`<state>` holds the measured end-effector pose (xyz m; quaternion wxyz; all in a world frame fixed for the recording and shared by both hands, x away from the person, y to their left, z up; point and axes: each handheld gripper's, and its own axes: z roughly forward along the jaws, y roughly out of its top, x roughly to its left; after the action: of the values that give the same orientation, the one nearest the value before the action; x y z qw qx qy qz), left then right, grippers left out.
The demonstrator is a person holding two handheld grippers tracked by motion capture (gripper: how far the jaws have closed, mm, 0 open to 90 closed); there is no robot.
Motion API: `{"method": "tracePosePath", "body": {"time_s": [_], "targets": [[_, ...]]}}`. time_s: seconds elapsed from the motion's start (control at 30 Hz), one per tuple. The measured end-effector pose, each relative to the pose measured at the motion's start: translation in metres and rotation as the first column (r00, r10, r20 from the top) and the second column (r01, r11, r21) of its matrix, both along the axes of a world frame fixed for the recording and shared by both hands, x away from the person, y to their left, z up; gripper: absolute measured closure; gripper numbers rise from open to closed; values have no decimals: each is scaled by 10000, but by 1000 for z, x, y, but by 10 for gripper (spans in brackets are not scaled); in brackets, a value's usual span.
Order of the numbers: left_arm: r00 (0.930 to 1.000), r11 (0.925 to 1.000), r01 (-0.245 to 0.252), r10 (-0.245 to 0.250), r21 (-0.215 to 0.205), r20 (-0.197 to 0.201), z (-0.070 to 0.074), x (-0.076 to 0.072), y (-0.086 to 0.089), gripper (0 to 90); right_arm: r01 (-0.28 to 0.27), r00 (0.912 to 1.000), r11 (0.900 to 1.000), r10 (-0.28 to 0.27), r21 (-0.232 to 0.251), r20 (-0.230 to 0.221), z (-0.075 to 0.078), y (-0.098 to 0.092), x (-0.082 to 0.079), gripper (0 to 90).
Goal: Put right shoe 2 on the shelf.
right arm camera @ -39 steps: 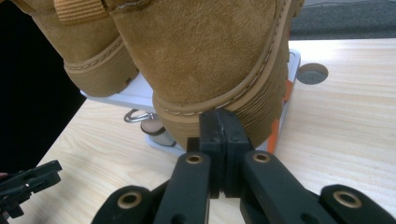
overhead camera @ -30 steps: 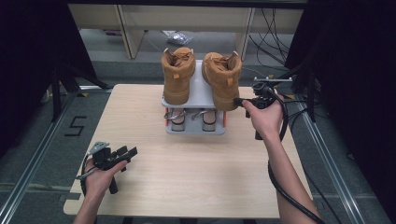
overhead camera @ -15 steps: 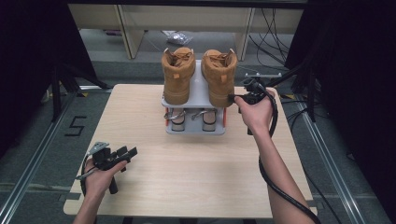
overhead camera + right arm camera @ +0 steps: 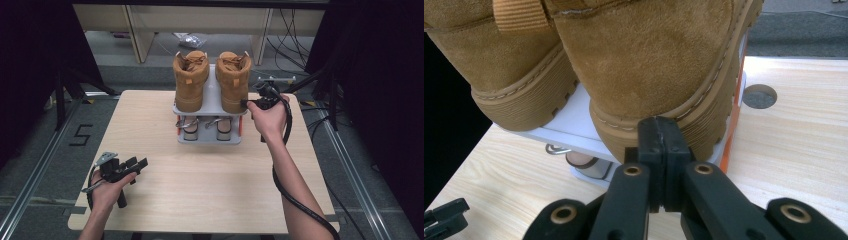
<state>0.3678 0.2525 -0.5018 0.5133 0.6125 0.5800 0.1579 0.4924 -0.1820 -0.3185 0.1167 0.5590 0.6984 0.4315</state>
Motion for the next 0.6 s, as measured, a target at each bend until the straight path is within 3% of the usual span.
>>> {"method": "tracePosePath", "body": {"time_s": [0.33,0.57,0.6], "targets": [[10000,10000,-33,33,1,16,1,0,1,462,-123,9998,9999,124,-86,133,-1,5,2,900],[10000,10000,-32,33,-11,50,1,-1,2,462,70,10000,10000,-70,39,-34,-1,6,0,900],[10000,10000,-60,61,-27,67,1,-1,2,462,-90,9998,9999,91,-84,202,-2,5,1,900]]}}
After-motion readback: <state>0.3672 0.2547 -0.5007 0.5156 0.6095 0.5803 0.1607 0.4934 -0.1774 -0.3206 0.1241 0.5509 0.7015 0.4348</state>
